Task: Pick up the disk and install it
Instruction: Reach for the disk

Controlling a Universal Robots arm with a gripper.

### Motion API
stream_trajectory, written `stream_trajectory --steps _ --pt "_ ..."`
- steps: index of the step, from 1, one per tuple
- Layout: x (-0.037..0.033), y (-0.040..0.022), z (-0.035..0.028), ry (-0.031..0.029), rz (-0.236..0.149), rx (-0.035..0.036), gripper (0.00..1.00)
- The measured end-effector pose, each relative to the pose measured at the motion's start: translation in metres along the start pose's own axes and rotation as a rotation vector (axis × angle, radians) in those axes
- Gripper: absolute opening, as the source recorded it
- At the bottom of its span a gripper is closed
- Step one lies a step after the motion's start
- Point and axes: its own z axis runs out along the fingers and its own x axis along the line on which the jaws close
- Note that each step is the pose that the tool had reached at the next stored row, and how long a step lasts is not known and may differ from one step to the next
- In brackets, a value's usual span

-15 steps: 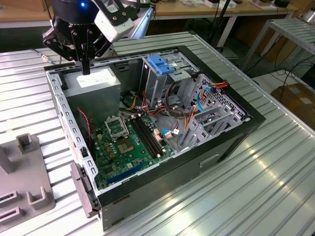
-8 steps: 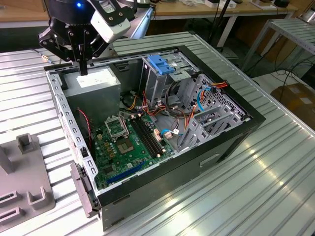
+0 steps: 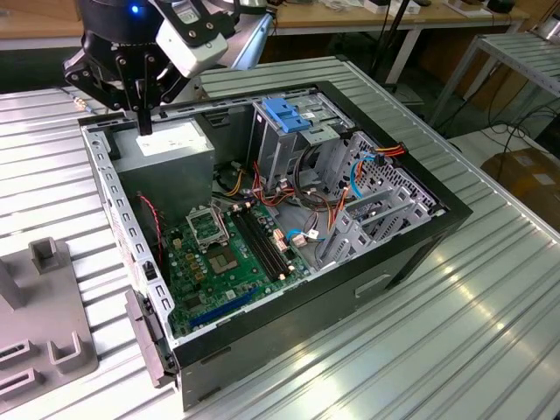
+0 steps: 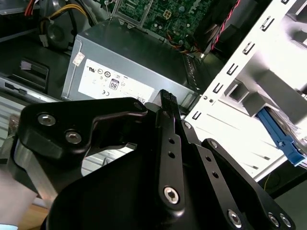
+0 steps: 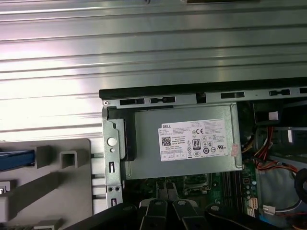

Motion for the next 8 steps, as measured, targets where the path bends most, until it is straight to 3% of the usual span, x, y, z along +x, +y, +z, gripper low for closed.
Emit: stream_trajectory --steps 8 --pt "0.0051 -0.0004 0.0002 -0.0001 0.0 -0.0001 0.11"
